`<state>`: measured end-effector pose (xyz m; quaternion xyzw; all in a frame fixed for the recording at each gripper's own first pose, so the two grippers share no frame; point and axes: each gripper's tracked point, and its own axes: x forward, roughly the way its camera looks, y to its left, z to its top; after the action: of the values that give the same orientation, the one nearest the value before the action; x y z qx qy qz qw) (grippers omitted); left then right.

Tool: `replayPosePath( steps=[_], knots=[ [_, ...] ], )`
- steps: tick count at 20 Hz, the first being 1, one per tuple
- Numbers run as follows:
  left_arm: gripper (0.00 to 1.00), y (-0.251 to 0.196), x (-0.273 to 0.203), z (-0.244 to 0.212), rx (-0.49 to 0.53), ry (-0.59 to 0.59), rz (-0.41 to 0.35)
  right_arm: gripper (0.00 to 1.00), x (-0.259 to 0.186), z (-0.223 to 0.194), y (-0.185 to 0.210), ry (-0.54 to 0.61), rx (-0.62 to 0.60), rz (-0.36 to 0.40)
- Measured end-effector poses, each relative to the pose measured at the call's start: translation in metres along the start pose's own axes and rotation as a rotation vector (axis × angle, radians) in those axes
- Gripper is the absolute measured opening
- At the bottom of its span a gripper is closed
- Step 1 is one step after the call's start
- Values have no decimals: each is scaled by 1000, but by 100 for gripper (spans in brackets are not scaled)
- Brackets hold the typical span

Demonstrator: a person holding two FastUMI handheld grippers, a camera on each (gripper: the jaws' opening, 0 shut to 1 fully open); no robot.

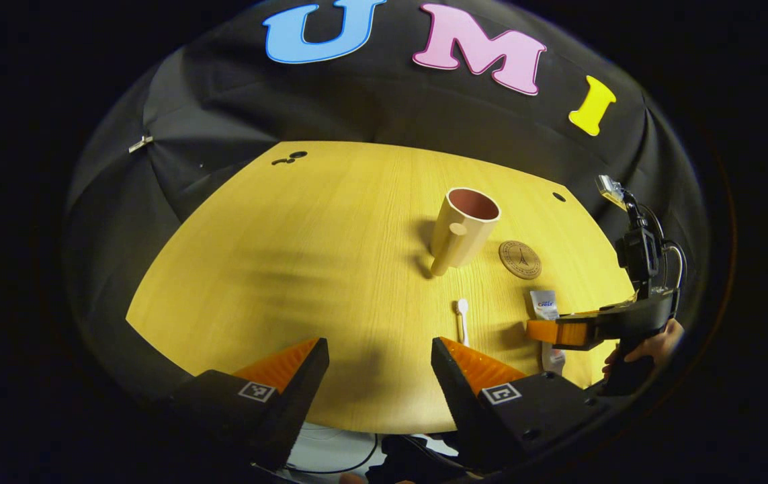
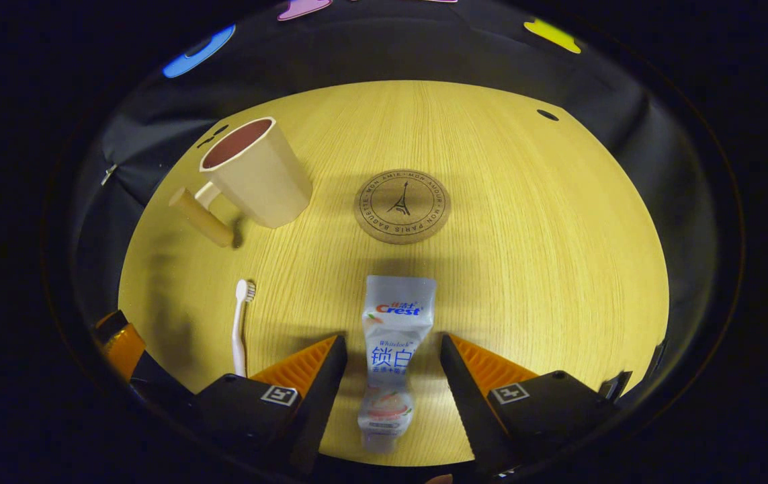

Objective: Put the toothbrush and toothpaste on the desktop into the cup, then pick up the cup and place it on the coaster on the desktop.

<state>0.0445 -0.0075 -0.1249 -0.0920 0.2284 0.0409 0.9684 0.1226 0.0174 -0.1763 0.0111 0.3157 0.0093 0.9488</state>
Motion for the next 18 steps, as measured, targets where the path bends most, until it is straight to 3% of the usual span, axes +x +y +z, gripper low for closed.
replayPosePath(
  steps=[5,10,11,12,14,16,17,18],
  knots=[
    [92,-8,9,1,-42,29,-10,76,2,-2,-3,74,-21,-39],
    [90,-15,11,3,-18,30,-11,72,3,-3,-5,117,-37,-36],
    [90,-17,11,2,-20,30,-15,62,2,-3,-5,114,-23,-43],
    [90,-20,10,3,-23,32,-21,71,1,-5,-5,122,-6,-50],
    [90,-25,10,1,-23,34,-29,70,0,-12,-6,169,-6,-50],
    [89,-29,9,1,-15,36,-32,54,-1,-13,-8,180,-2,-53],
    [89,-32,10,1,-10,40,-32,39,-3,-13,-8,181,-1,-47],
    [89,-35,9,0,-5,44,-35,34,-1,-13,-9,177,-12,-40]
  ],
)
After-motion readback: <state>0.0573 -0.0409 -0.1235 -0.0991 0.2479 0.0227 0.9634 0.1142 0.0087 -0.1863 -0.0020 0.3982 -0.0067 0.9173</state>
